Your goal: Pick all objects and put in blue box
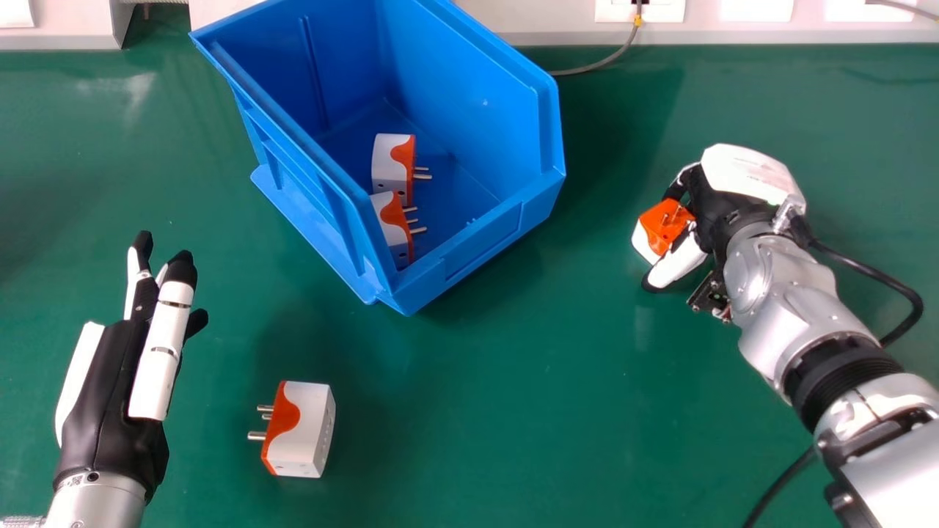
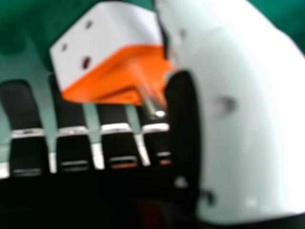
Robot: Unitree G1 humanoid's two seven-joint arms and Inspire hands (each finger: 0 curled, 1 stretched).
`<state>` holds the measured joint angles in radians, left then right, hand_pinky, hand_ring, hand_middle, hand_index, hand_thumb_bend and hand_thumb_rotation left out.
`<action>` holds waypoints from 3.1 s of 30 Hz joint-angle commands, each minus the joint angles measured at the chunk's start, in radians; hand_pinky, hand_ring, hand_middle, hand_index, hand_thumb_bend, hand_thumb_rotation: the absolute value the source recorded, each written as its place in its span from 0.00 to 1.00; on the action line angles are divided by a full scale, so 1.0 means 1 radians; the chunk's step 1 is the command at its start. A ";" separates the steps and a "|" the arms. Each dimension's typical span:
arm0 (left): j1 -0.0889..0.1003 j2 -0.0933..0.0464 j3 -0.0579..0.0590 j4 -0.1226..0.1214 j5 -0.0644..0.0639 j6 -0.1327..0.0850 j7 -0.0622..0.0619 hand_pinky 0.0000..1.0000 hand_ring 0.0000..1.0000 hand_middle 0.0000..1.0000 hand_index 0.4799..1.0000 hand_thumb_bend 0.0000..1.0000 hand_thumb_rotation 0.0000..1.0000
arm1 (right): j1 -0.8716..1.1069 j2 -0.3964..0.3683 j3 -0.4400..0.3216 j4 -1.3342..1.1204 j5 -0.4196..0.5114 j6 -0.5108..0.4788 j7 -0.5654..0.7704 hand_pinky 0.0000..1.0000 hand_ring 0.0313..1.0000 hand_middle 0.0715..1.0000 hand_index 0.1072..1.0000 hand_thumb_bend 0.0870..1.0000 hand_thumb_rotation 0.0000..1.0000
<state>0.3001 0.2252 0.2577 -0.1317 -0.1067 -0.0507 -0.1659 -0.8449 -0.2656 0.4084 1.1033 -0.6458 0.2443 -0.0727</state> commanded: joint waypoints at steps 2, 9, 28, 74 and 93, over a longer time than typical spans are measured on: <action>0.005 0.003 -0.001 -0.030 0.007 -0.002 0.005 0.92 0.97 0.97 0.98 0.44 0.99 | -0.029 0.002 0.015 0.004 -0.002 -0.008 0.002 0.29 0.34 0.52 0.55 0.49 0.04; 0.007 0.001 0.002 -0.033 0.001 -0.005 0.001 0.91 0.97 0.97 0.97 0.44 0.98 | -0.040 -0.002 0.042 0.012 -0.008 -0.005 0.008 0.18 0.23 0.46 0.48 0.48 0.02; 0.021 0.003 0.000 -0.058 0.004 0.003 0.001 0.90 0.96 0.97 0.96 0.44 0.97 | -0.030 0.001 0.027 0.016 0.019 -0.051 -0.045 0.30 0.36 0.45 0.44 0.46 0.00; 0.006 0.011 -0.002 -0.059 0.015 0.027 -0.001 0.90 0.96 0.97 0.97 0.42 0.97 | 0.027 -0.049 0.052 -0.057 -0.014 -0.102 -0.084 0.35 0.44 0.46 0.42 0.45 0.05; 0.007 0.019 0.002 -0.053 0.020 0.019 -0.009 0.90 0.96 0.97 0.97 0.43 0.97 | 0.055 -0.046 0.018 -0.072 0.011 -0.100 -0.141 0.05 0.08 0.09 0.41 0.46 0.11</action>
<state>0.3095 0.2297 0.2560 -0.1720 -0.0950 -0.0145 -0.1715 -0.7800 -0.2919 0.4374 1.0534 -0.6356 0.1442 -0.1905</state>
